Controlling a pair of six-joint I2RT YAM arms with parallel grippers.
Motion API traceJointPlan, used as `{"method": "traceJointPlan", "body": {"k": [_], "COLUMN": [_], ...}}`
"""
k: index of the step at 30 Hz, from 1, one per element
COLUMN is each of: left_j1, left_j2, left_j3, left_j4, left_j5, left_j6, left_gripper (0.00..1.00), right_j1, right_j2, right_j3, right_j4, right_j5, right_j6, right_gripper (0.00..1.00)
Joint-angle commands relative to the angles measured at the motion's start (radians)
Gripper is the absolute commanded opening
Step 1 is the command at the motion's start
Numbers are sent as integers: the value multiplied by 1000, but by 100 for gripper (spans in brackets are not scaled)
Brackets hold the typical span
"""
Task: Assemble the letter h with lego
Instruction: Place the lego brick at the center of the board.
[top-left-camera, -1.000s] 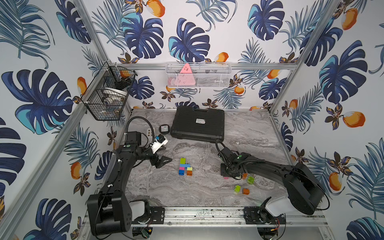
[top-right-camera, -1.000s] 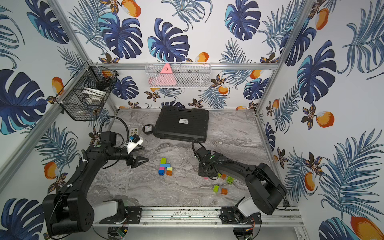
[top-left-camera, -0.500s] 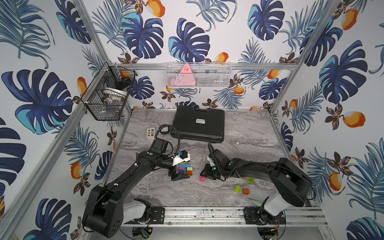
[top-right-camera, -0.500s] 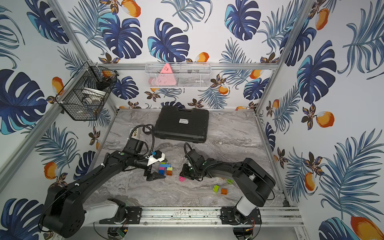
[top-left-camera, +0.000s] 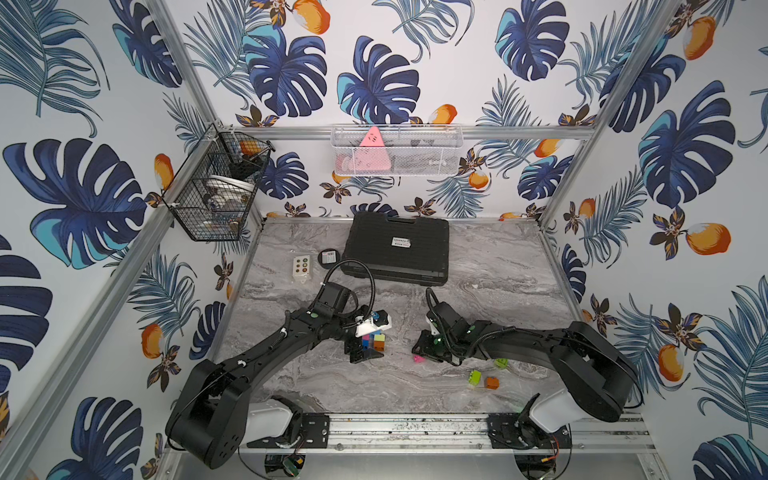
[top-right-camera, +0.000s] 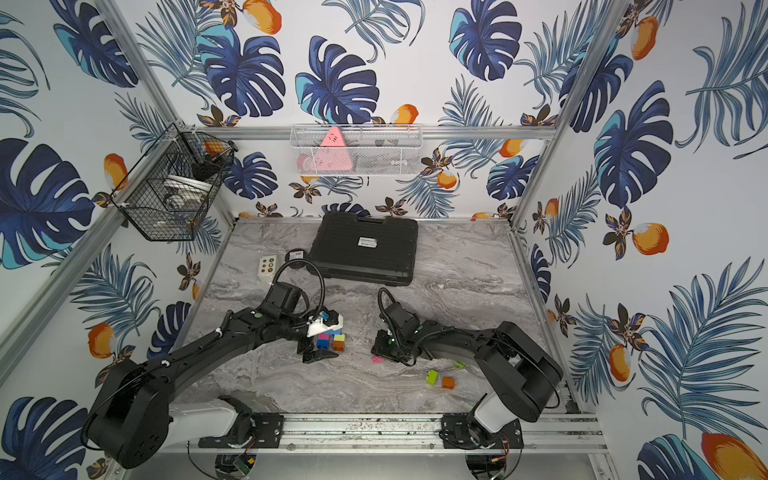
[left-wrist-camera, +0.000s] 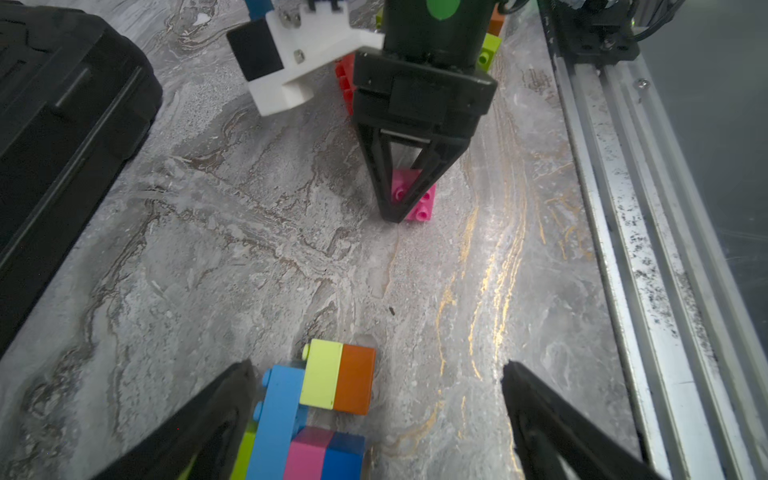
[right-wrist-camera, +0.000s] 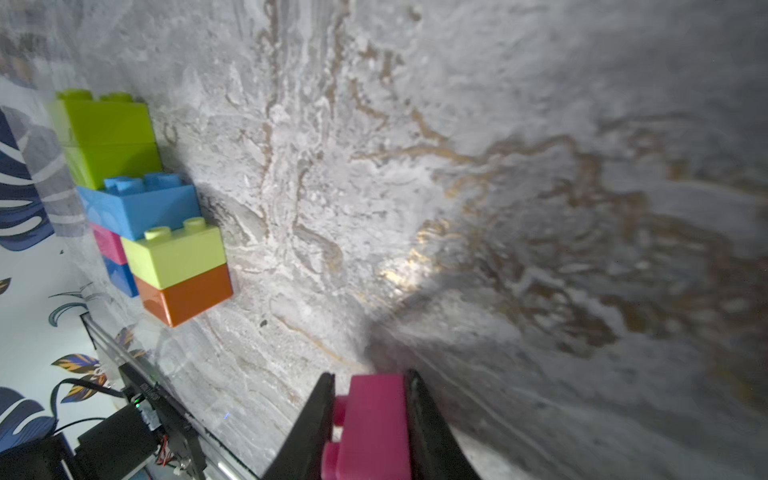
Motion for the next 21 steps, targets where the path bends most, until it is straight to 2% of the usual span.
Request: {"method": "traceJointPlan", "body": {"k": [1,6,9,13,16,21], "left_j1": [3,20,38,26,5,0], "left_j2": [-4,-2,-13,-10,-19,-27], "left_j3": [-6,-5,-6,-3,3,-4], "left_j4": [18,16,12,-13,-23,-16], "left_j5": [-34,-46,-30,54,36,27], "left_j6": [-5,-12,-7,41,48,59], "left_gripper": [98,98,98,98,98,98], "right_j1": [-11,-21,-31,-31,-30,-31], "right_j2": [-22,-86,-112,-103,-82,-102], "right_j3": [-25,-46,-44,-29,-14,-39], "right_j4": [-133,-161,-163,-133,-184,-229], "right_j5": [63,78,55,-8,29,61], "right_j6": [-25,-41,-44,-38,-45,-45], "right_gripper": [34,39,36,34,41,42]}}
